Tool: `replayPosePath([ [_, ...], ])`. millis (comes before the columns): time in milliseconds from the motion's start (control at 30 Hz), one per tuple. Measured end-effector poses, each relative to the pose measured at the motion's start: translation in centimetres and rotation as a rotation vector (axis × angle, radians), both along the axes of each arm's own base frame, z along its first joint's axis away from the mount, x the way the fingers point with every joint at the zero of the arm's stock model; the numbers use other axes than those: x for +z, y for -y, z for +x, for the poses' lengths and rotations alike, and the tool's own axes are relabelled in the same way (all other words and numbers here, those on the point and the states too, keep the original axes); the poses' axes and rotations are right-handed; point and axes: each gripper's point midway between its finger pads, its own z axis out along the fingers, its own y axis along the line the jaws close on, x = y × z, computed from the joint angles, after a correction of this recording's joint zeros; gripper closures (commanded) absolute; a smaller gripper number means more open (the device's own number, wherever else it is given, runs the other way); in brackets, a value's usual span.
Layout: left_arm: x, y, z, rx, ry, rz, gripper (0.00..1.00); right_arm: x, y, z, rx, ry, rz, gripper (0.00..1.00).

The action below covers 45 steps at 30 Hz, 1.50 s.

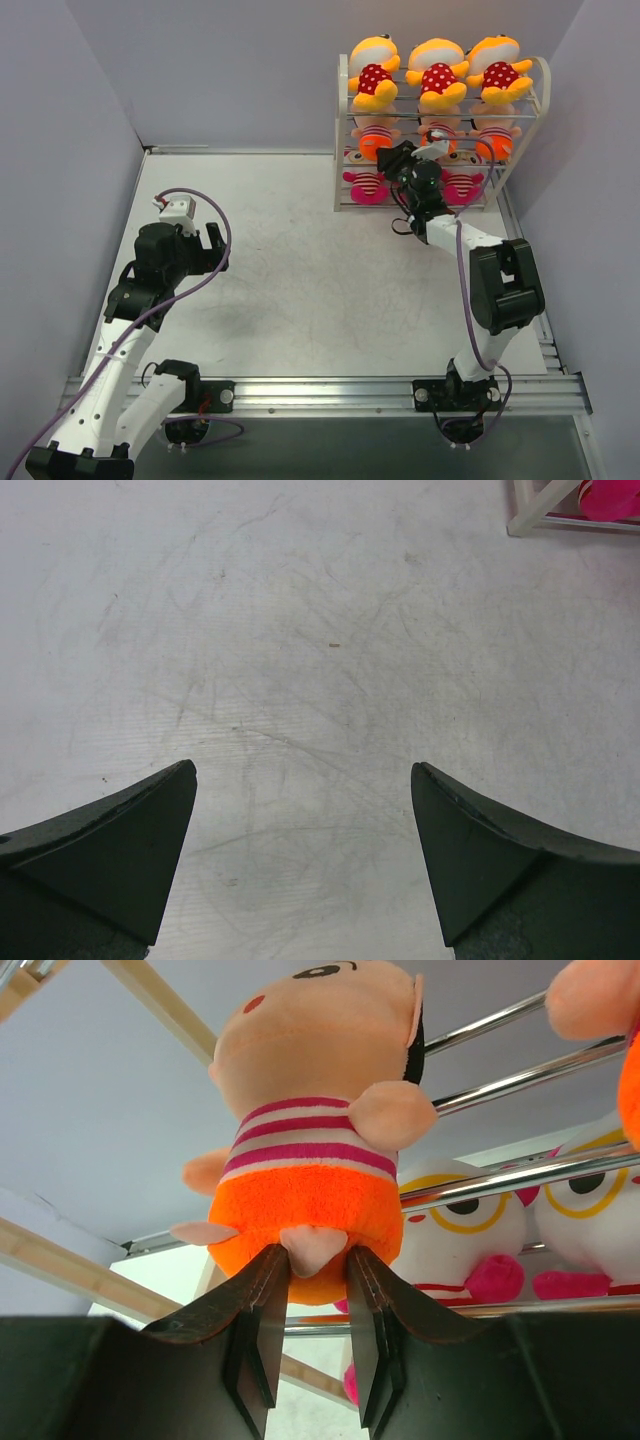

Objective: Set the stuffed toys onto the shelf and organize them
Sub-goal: Place the stuffed toy onto shelf

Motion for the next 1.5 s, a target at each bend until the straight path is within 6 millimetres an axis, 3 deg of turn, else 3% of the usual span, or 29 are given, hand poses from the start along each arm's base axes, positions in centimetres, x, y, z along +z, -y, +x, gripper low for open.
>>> replayPosePath([
  [200,0.0,0.0,0.0,0.000,0.000,0.000,0.03,0.2,0.0,-0.2,-0.004,-0.005,-0.002,0.60],
  [433,0.0,0.0,0.0,-0.001,0.000,0.000,0.03,1.6,0.4,-0.8,-0.013,0.008,-0.017,0.41],
  [800,0.0,0.0,0.0,-0.001,0.000,0.000,0.03,3.2,1.8,-2.4,-0.031,-0.026,-0.048,0.34],
  [967,0.0,0.0,0.0,-0.001,0.001,0.000,0.03,3.5,4.8,-3.5,-0.081,-0.084,-0.068,0.33],
  [1333,0.0,0.0,0.0,-0.001,0.001,0.000,0.03,4.5,15.3,-5.8,-0.261,-0.172,-0.048,0.34],
  [1500,0.0,0.0,0.0,-0.001,0.001,0.000,0.03,4.6,17.0,-5.9,-0.271,-0.173,-0.022,0.34],
])
